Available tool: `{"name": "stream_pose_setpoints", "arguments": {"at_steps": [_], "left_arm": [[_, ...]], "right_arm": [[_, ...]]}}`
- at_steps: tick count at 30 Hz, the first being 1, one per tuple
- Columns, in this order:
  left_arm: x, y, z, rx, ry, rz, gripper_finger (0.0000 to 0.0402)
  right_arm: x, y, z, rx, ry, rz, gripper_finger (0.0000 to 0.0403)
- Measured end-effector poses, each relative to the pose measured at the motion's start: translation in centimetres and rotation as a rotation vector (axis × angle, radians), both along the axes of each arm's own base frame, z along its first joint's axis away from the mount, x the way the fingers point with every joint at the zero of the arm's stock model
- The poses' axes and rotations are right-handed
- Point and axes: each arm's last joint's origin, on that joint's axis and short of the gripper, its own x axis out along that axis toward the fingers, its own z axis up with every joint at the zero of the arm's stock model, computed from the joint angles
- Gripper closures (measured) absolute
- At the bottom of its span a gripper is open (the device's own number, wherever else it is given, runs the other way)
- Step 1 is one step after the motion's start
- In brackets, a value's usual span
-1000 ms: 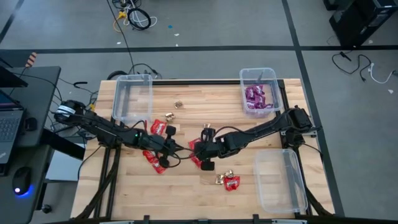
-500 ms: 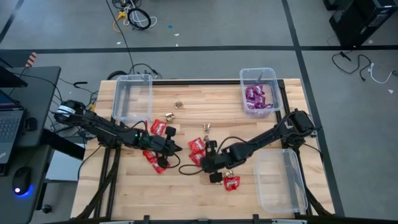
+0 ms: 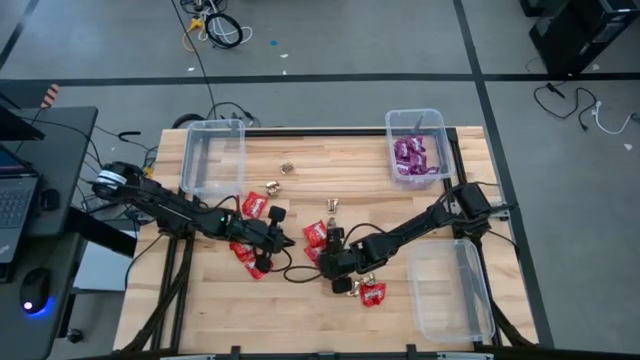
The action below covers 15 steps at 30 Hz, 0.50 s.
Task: Sort candy
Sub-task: Put the red candy into the top left transparent bin
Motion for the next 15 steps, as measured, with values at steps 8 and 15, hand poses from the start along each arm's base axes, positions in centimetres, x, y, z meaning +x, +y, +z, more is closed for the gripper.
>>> {"name": "stream_pose_setpoints", "arguments": {"at_steps": [8,15], "left_arm": [[0.04,-0.01,0.06,-0.001,-0.007,0.001,0.0379],[0.08,0.02,0.12,0.004,-0.016,0.012,0.0379]], "right_arm": [[0.15,-0.17,-0.4,0.013,0.003,-0.027,0.0212],[0.17,-0.35,-0.39,0.027,0.004,-0.048,0.0271]]}}
